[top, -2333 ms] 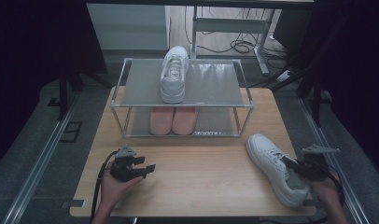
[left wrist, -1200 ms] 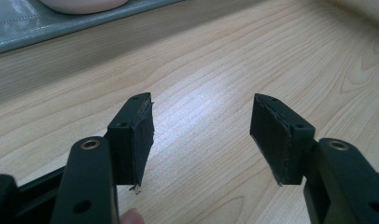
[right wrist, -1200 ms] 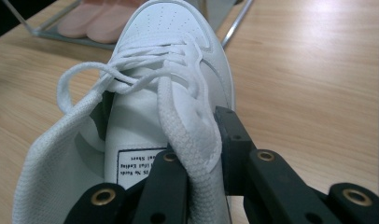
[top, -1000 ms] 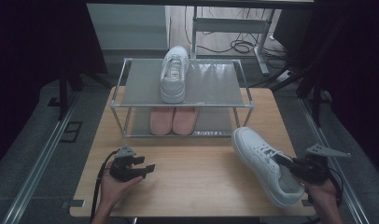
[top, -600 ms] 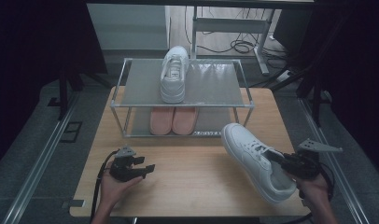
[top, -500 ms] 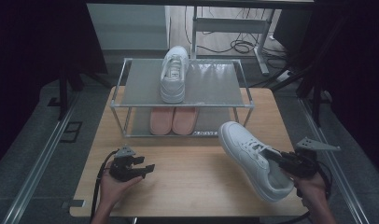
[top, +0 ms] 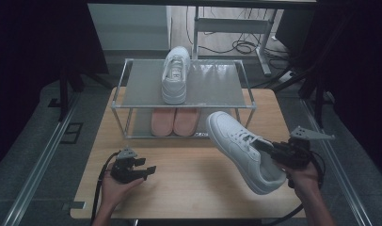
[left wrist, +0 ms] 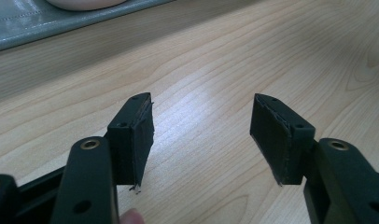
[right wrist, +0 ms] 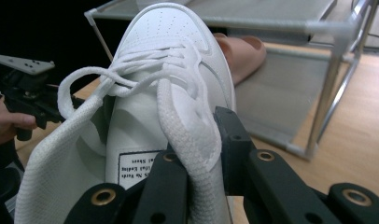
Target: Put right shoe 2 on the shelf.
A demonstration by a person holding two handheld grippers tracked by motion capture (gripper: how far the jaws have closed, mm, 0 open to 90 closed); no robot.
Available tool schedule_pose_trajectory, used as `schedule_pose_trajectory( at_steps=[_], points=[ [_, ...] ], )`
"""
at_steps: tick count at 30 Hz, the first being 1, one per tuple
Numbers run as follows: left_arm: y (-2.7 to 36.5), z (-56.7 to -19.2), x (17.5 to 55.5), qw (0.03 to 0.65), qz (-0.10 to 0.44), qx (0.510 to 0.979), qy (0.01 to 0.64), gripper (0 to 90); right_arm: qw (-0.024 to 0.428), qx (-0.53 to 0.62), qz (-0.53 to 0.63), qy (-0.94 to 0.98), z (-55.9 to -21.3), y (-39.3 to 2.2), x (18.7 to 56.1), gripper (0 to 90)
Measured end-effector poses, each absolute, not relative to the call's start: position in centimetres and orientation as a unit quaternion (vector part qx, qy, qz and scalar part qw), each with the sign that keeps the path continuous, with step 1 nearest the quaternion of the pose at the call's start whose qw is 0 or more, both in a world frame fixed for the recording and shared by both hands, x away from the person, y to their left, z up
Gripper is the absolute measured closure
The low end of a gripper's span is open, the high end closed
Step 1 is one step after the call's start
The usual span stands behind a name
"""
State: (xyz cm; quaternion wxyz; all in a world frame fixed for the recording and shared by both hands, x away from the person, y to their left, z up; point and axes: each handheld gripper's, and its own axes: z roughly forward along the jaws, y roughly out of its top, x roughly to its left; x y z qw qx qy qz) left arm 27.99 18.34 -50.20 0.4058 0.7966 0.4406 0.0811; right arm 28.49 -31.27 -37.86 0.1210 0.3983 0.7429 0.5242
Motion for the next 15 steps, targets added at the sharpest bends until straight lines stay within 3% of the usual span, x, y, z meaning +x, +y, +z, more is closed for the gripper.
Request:
schedule_pose_trajectory(
  at_steps=[15],
  points=[
    [18.5,-50.2,28.0,0.407,0.082,0.796,0.44,40.4,0.125,0.383,0.552,0.73,-34.0,-28.3,31.4,82.1]
  ],
)
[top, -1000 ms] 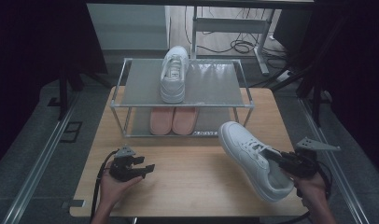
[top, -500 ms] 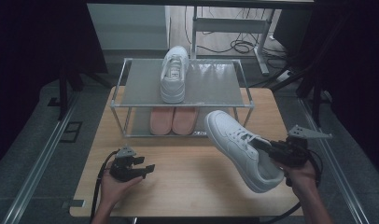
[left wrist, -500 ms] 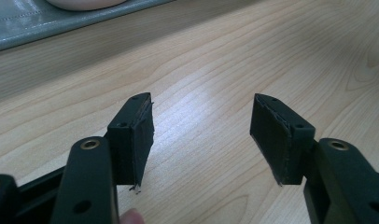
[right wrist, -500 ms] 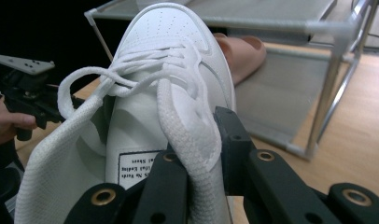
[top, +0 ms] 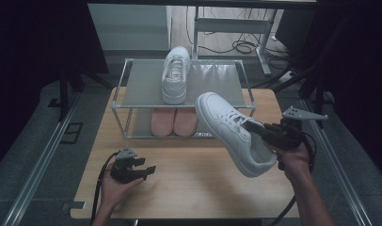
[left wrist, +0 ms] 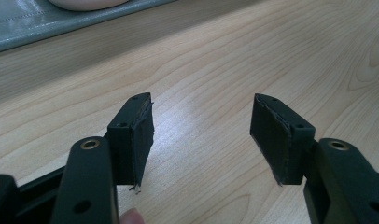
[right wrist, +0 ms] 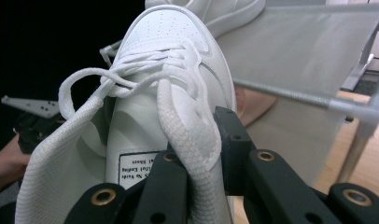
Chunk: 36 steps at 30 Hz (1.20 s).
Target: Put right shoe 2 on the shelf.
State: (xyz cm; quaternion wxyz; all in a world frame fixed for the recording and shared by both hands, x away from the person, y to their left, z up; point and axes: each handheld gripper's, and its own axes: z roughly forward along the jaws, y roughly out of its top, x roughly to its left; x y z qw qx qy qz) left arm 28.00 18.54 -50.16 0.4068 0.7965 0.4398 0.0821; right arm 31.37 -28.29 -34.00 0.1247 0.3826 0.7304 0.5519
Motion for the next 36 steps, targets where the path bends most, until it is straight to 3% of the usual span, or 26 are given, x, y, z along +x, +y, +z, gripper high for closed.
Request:
schedule_pose_trajectory(
  at_steps=[36],
  points=[
    [18.8,-50.2,28.0,0.412,0.086,0.792,0.443,40.6,0.156,0.453,0.541,0.691,-28.6,-24.5,39.1,82.0]
  ],
)
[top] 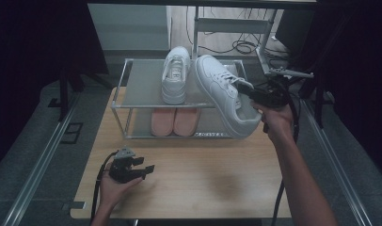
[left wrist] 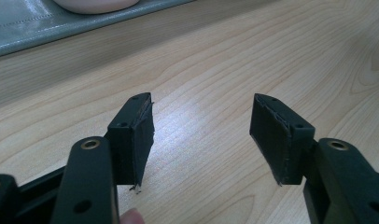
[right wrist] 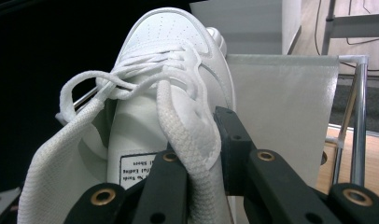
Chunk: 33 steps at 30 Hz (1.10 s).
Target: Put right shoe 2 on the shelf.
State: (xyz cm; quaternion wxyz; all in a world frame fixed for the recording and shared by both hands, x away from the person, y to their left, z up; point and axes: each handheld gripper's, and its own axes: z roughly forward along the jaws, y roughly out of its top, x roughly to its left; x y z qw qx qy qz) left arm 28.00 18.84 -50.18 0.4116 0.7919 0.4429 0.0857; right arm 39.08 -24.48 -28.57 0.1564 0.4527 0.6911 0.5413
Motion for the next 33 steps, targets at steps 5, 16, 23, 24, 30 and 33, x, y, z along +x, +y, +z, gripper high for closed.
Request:
schedule_pose_trajectory(
  at_steps=[5,16,23,24,30,33],
  points=[
    [18.9,-50.2,28.0,0.411,0.084,0.792,0.443,40.5,0.16,0.468,0.535,0.685,-28.0,-23.5,40.6,81.9],
    [19.0,-50.2,28.0,0.411,0.086,0.793,0.44,40.5,0.171,0.507,0.511,0.673,-27.3,-21.2,43.9,81.4],
    [19.1,-50.1,28.0,0.413,0.085,0.792,0.442,40.5,0.185,0.526,0.486,0.673,-27.0,-19.9,45.7,81.2],
    [19.1,-50.2,28.0,0.413,0.084,0.792,0.442,40.5,0.181,0.537,0.485,0.666,-27.0,-19.8,46.3,81.2],
    [19.2,-50.2,28.1,0.414,0.084,0.792,0.441,40.5,0.179,0.567,0.471,0.652,-27.5,-19.2,48.1,81.1],
    [19.3,-50.2,28.1,0.415,0.083,0.79,0.443,40.5,0.183,0.582,0.458,0.646,-27.7,-18.7,49.0,81.0]
  ],
)
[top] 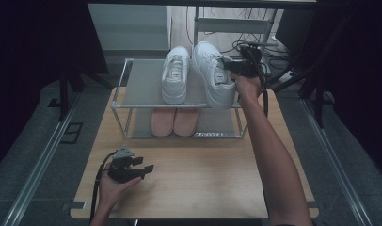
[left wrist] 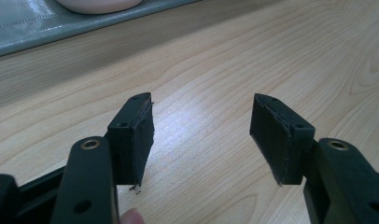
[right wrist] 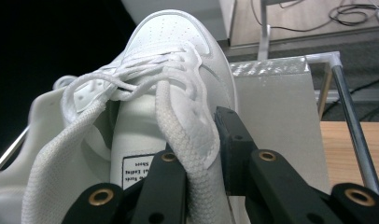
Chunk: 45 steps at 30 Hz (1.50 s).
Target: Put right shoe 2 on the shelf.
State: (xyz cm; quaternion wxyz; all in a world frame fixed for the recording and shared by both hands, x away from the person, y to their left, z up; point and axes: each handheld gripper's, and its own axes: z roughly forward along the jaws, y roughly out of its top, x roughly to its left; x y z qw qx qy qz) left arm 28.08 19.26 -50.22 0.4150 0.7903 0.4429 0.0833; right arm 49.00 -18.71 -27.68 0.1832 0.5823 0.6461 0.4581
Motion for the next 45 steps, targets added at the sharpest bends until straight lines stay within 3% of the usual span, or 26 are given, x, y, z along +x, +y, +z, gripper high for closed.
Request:
schedule_pose_trajectory(
  at_steps=[25,28,32,34,37,41,45],
  points=[
    [20.0,-50.4,28.2,0.417,0.084,0.787,0.448,40.6,0.187,0.647,0.4,0.621,-30.4,-14.8,54.4,75.6],
    [19.9,-50.4,28.2,0.416,0.083,0.787,0.447,40.6,0.193,0.644,0.401,0.622,-30.6,-14.5,54.4,73.9],
    [19.8,-50.5,28.2,0.416,0.084,0.788,0.446,40.5,0.177,0.638,0.411,0.626,-30.6,-14.9,54.4,64.6],
    [19.8,-50.5,28.2,0.415,0.084,0.789,0.446,40.5,0.166,0.63,0.427,0.628,-30.5,-15.3,54.2,55.2],
    [19.7,-50.5,28.2,0.414,0.084,0.79,0.445,40.5,0.171,0.616,0.449,0.624,-30.0,-15.7,53.6,52.5],
    [19.6,-50.4,28.1,0.413,0.085,0.791,0.444,40.5,0.181,0.595,0.462,0.632,-29.1,-16.3,52.5,52.4],
    [19.6,-50.4,28.0,0.413,0.086,0.79,0.444,40.5,0.186,0.573,0.473,0.643,-28.3,-17.4,51.0,57.8]
  ],
)
